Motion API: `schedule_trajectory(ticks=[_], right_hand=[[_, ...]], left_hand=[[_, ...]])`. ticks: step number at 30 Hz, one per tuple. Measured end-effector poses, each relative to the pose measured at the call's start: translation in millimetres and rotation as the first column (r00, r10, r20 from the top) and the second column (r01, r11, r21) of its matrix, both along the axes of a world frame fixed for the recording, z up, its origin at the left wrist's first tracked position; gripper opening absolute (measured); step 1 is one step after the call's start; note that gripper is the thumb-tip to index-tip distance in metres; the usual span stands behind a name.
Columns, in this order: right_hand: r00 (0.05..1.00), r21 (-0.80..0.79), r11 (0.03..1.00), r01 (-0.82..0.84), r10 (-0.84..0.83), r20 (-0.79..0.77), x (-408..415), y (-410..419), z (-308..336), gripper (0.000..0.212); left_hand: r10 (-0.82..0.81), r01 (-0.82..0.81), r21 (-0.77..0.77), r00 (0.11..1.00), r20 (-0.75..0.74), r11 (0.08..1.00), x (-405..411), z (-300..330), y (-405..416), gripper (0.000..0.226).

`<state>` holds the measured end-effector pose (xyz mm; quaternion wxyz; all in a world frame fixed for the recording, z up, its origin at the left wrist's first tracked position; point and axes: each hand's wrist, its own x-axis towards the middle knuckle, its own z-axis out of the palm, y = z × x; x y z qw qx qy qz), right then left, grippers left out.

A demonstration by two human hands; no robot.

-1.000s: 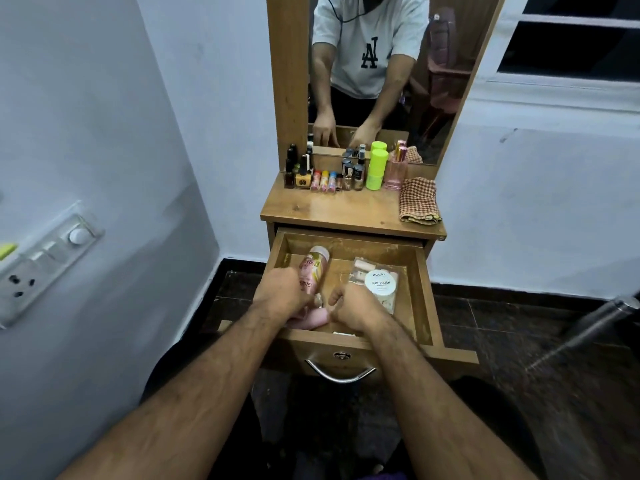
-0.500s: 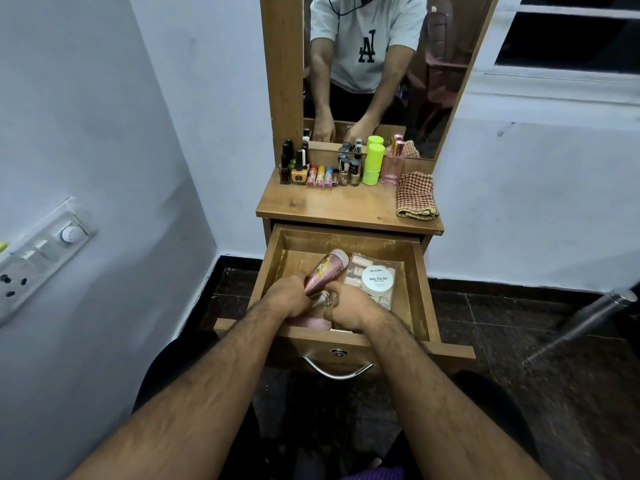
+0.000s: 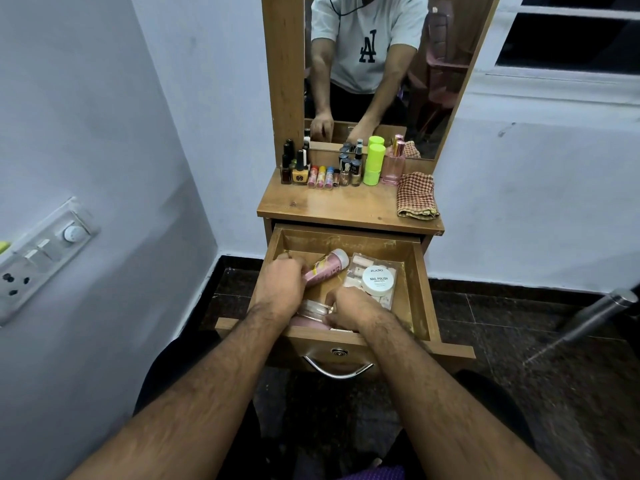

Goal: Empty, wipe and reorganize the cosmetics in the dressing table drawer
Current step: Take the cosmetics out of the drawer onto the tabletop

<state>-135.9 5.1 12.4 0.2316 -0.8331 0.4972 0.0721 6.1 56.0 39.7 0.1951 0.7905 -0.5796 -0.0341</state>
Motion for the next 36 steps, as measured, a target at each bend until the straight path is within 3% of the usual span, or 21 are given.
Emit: schedule_trajectory(ticks=[4,8,12,15,19,24,36], right_hand=[[1.000,-0.039,0.999,-0.010,0.010,0.000,-1.9,1.1,2.1,0.023],[0.981,0.054,0.998,0.034,-0.044,0.191,-13.4,-3.2,-0.8,0.005],[0.849,0.279,0.959,0.053,-0.190,0.494,-24.6,-0.2,3.7,0.013],[0.761,0.356,0.933,0.043,-0.261,0.594,-25.0,-0.4,5.3,0.011],[0.682,0.388,0.920,0.052,-0.317,0.659,-23.8,-3.8,3.8,0.011],[0.594,0.395,0.915,0.084,-0.364,0.718,-22.4,-8.0,-0.8,0.008],[0.617,0.372,0.927,0.051,-0.322,0.718,-18.7,-7.4,-2.6,0.004]], left_hand=[[0.018,-0.022,-0.050,0.996,-0.083,0.998,-4.9,5.6,3.3,0.020],[0.075,-0.112,-0.140,0.966,-0.247,0.984,-4.7,5.6,4.8,0.021],[0.110,-0.248,-0.278,0.895,-0.433,0.928,-0.7,7.9,9.3,0.027],[0.119,-0.348,-0.361,0.842,-0.526,0.865,-0.3,10.5,12.4,0.030],[0.105,-0.407,-0.405,0.799,-0.591,0.819,-0.5,12.3,13.0,0.025],[0.022,-0.354,-0.300,0.679,-0.734,0.886,1.8,5.7,8.4,0.014],[-0.081,-0.253,-0.239,0.509,-0.857,0.938,12.1,-7.7,0.3,0.025]])
